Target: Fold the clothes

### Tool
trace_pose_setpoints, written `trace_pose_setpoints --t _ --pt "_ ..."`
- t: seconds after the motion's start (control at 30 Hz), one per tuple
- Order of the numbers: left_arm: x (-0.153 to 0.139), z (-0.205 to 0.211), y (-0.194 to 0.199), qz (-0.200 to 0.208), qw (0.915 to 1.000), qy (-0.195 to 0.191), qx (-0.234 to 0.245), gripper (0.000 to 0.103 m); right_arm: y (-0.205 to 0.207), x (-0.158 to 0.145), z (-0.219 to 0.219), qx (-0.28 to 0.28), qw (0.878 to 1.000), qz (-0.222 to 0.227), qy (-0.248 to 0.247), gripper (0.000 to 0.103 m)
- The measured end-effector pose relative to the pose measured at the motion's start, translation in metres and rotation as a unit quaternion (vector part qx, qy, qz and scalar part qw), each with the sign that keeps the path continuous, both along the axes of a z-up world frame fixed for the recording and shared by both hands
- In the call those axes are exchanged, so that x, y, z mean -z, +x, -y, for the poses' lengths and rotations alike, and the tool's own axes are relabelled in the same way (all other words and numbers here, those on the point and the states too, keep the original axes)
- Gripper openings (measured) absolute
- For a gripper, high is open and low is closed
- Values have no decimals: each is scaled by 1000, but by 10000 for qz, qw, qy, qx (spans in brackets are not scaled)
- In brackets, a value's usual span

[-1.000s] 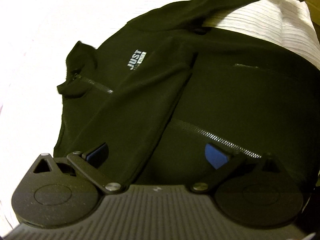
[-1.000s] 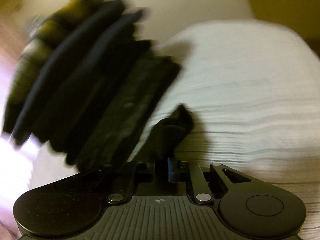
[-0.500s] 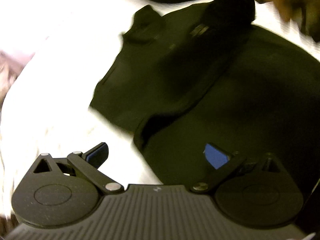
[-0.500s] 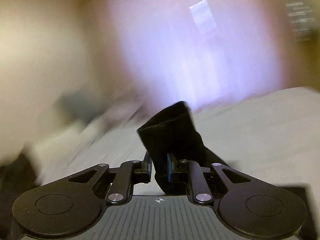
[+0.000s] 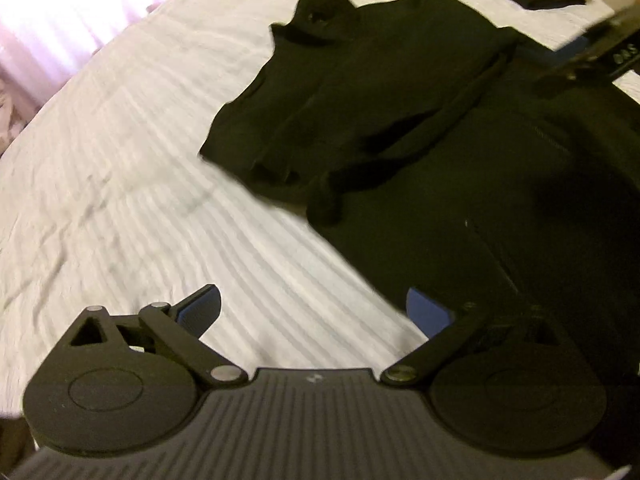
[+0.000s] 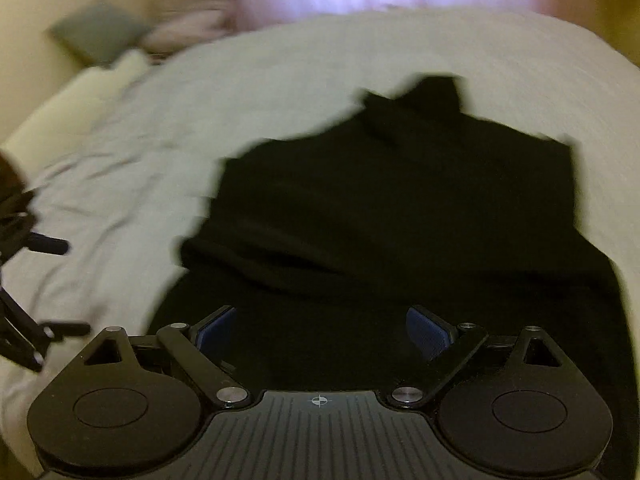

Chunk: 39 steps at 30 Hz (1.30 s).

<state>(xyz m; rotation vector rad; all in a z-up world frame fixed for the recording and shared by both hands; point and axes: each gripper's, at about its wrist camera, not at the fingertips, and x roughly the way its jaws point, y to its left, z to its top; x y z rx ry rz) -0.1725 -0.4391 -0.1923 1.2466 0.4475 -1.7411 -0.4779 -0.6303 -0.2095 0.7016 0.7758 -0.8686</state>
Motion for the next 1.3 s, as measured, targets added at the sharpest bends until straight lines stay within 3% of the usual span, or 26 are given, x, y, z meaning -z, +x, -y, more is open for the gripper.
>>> trace_pose_setpoints --t 0.2,0.4,0.47,0.57,0.7,0.87,1.0,1.13,1.3 --pt "9 31 -27 -32 9986 -147 510 98 -42 -15 -9 935 9935 -411 512 94" --pt "19 47 -69 64 9912 -388 1264 98 -60 -16 -2 745 9938 -393 726 94" --pt "29 59 -76 64 9909 -290 1312 98 -68 -13 8 658 9945 -313 753 94" --pt "47 80 -76 -107 9951 162 974 98 -79 -8 36 654 9952 -137 711 94" --pt "77 95 -61 -198 9961 818 276 98 -84 6 96 1072 9888 748 721 94" --pt "88 89 -55 -106 9956 934 -51 98 -87 41 161 1071 9802 1475 774 94" --pt "77 81 -58 -2 9958 875 -268 98 -122 68 181 1556 9761 1183 946 94" --pt "58 59 -65 -79 9967 664 -469 98 -162 55 167 1984 9662 1263 1058 94" --pt "43 24 -90 -258 9963 727 -380 98 -174 43 111 1570 9740 961 1319 94"
